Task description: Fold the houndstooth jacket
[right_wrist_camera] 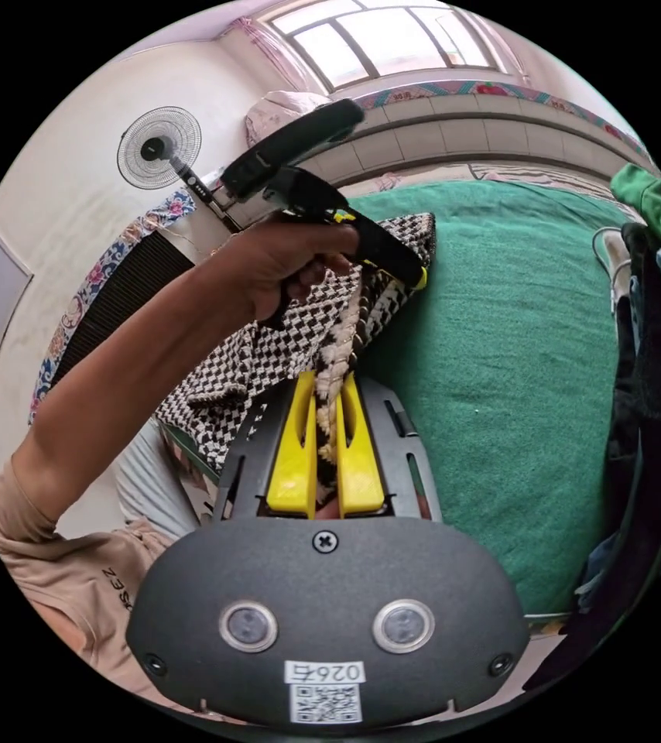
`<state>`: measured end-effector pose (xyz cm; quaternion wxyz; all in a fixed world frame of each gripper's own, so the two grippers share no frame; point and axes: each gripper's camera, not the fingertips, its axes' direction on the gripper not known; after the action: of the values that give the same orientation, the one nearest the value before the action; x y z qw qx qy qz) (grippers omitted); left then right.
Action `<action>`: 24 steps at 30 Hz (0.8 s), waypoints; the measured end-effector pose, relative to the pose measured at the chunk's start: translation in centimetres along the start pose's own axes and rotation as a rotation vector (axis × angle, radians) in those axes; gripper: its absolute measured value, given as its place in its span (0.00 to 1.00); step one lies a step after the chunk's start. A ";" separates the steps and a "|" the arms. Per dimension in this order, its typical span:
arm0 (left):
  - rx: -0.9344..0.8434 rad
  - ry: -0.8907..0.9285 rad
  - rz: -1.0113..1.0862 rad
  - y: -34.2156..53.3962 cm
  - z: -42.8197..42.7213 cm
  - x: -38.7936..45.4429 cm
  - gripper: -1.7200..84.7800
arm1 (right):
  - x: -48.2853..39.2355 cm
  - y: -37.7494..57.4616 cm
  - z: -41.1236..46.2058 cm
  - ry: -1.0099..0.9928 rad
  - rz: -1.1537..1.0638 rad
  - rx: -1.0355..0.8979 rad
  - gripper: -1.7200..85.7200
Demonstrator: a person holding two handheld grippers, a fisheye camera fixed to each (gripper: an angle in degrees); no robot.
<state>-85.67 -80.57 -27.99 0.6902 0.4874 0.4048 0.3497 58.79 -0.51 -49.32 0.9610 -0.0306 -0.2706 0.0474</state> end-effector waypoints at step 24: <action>0.589 0.527 -0.373 48.0 3.0 -40.2 0.07 | -34.2 -13.9 13.8 -0.299 -0.294 -0.148 0.05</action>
<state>-104.40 -103.51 27.27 0.4462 0.4760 0.7307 0.2010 23.60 -17.51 -54.07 0.9020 -0.0540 -0.4143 -0.1091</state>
